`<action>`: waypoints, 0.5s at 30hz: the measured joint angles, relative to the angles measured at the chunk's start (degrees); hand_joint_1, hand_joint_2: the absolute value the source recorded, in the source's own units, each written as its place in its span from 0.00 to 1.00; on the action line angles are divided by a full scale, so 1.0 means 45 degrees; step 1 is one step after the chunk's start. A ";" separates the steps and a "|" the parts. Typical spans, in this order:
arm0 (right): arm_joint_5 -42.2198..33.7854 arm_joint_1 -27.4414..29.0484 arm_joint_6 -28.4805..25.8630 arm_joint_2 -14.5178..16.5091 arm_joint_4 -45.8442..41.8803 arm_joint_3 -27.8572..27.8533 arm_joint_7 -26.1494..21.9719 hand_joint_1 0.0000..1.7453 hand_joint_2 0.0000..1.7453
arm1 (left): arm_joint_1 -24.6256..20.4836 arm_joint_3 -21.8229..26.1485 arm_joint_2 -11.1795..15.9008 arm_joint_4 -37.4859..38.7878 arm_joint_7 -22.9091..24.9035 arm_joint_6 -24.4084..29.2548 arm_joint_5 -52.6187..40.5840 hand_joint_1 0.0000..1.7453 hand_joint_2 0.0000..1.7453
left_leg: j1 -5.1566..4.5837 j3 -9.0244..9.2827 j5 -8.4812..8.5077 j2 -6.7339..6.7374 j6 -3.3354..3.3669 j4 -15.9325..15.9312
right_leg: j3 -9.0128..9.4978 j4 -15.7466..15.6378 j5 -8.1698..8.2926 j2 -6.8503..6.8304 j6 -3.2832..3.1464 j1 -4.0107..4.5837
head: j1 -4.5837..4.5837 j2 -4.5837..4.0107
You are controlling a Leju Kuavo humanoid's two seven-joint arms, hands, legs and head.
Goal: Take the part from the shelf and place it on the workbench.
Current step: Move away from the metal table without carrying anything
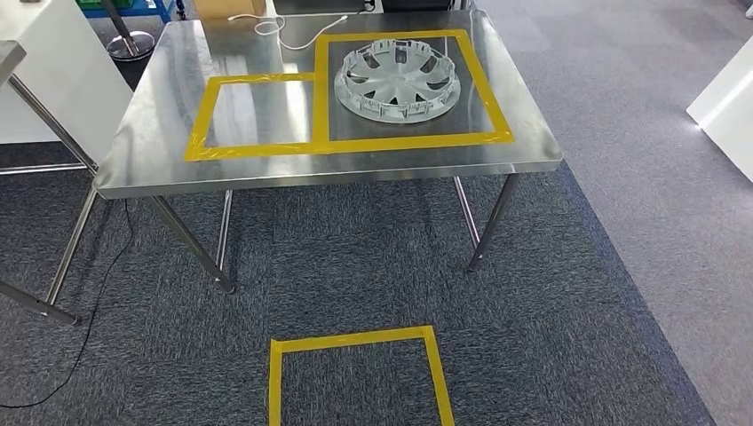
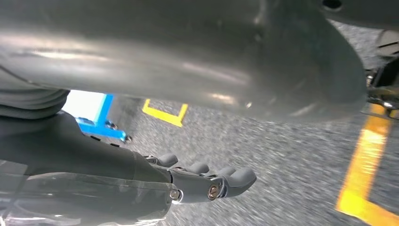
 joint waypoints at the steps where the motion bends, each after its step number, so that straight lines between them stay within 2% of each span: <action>1: 0.0012 -0.0002 -0.0007 -0.0022 0.0005 0.0000 -0.0010 0.00 0.00 | -0.0004 -0.0012 -0.0015 0.0010 0.0010 -0.0027 -0.0001 0.00 0.00 | 0.0007 -0.0199 0.0085 0.0001 -0.0043 0.0113 | 0.0600 -0.0688 0.0338 -0.0002 0.0005 -0.0017 | 0.0006 0.0000; 2: 0.0029 -0.0010 -0.0018 -0.0041 0.0006 0.0000 -0.0022 0.00 0.00 | -0.0006 -0.0025 -0.0032 0.0017 0.0025 -0.0056 -0.0002 0.00 0.00 | 0.0000 -0.0384 0.0148 -0.0001 -0.0095 0.0250 | 0.1325 -0.1640 0.0465 -0.0001 -0.0008 -0.0023 | 0.0016 0.0000; 3: 0.0050 -0.0016 -0.0028 -0.0067 0.0011 0.0000 -0.0033 0.00 0.00 | -0.0008 -0.0040 -0.0057 0.0023 0.0051 -0.0084 -0.0006 0.00 0.00 | -0.0013 -0.0537 0.0199 -0.0004 -0.0155 0.0389 | 0.1950 -0.2551 0.0419 0.0007 -0.0055 -0.0009 | 0.0017 0.0000; 4: 0.0067 -0.0021 -0.0027 -0.0091 0.0019 0.0000 -0.0022 0.00 0.00 | -0.0012 -0.0057 -0.0080 0.0025 0.0085 -0.0100 -0.0016 0.00 0.00 | -0.0031 -0.0641 0.0251 -0.0003 -0.0228 0.0503 | 0.2372 -0.3218 0.0287 0.0014 -0.0113 0.0013 | 0.0020 0.0000; 5: 0.0076 -0.0025 -0.0013 -0.0108 0.0030 0.0000 0.0012 0.00 0.00 | -0.0014 -0.0078 -0.0103 0.0028 0.0121 -0.0104 -0.0025 0.00 0.00 | -0.0048 -0.0710 0.0316 -0.0001 -0.0305 0.0570 | 0.2557 -0.3569 0.0154 0.0023 -0.0190 0.0039 | 0.0023 0.0000; 7: 0.0085 -0.0018 0.0051 -0.0127 0.0077 0.0000 0.0147 0.00 0.00 | -0.0018 -0.0117 -0.0143 0.0035 0.0194 -0.0103 -0.0055 0.00 0.00 | -0.0035 -0.0771 0.0434 -0.0008 -0.0465 0.0620 | 0.2463 -0.3656 0.0240 -0.0002 -0.0386 0.0044 | 0.0041 0.0000; 8: 0.0087 -0.0022 0.0084 -0.0131 0.0103 0.0000 0.0210 0.00 0.00 | -0.0007 -0.0135 -0.0172 0.0046 0.0220 -0.0101 -0.0069 0.00 0.00 | -0.0015 -0.0843 0.0282 -0.0033 -0.0540 0.0737 | 0.2370 -0.3668 0.0354 -0.0031 -0.0498 0.0028 | 0.0046 0.0000; 9: 0.0091 -0.0027 0.0111 -0.0140 0.0126 0.0000 0.0264 0.00 0.00 | 0.0010 -0.0149 -0.0204 0.0059 0.0239 -0.0097 -0.0084 0.00 0.00 | 0.0014 -0.0976 -0.0111 -0.0063 -0.0613 0.1051 | 0.2244 -0.3689 0.0487 -0.0067 -0.0606 0.0014 | 0.0032 0.0000; 10: 0.0098 -0.0030 0.0132 -0.0148 0.0145 0.0000 0.0296 0.00 0.00 | 0.0024 -0.0161 -0.0234 0.0074 0.0249 -0.0096 -0.0098 0.00 0.00 | 0.0051 -0.1162 -0.0713 -0.0092 -0.0679 0.1605 | 0.2086 -0.3699 0.0631 -0.0102 -0.0684 0.0005 | 0.0022 0.0000; 12: 0.0125 -0.0017 0.0158 -0.0171 0.0159 0.0000 0.0352 0.00 0.00 | 0.0031 -0.0183 -0.0282 0.0101 0.0261 -0.0101 -0.0114 0.00 0.00 | 0.0103 -0.1535 -0.1946 -0.0114 -0.0785 0.3126 | 0.1720 -0.3670 0.0901 -0.0122 -0.0738 0.0036 | -0.0021 0.0000; 13: 0.0141 -0.0004 0.0178 -0.0183 0.0172 0.0000 0.0406 0.00 0.00 | 0.0029 -0.0195 -0.0294 0.0109 0.0262 -0.0101 -0.0126 0.00 0.00 | 0.0121 -0.1597 -0.2210 -0.0115 -0.0817 0.3752 | 0.1523 -0.3635 0.1030 -0.0126 -0.0731 0.0051 | -0.0018 0.0000; 14: 0.0151 0.0005 0.0195 -0.0194 0.0187 0.0000 0.0500 0.00 0.00 | 0.0029 -0.0211 -0.0304 0.0116 0.0268 -0.0093 -0.0137 0.00 0.00 | 0.0130 -0.1487 -0.2161 -0.0115 -0.0824 0.4034 | 0.1314 -0.3581 0.1149 -0.0126 -0.0718 0.0062 | -0.0022 0.0000; 15: 0.0142 0.0006 0.0208 -0.0204 0.0200 -0.0001 0.0641 0.00 0.00 | 0.0027 -0.0228 -0.0312 0.0121 0.0281 -0.0080 -0.0151 0.00 0.00 | 0.0132 -0.1169 -0.1877 -0.0117 -0.0806 0.3887 | 0.1105 -0.3510 0.1256 -0.0123 -0.0700 0.0069 | -0.0023 0.0000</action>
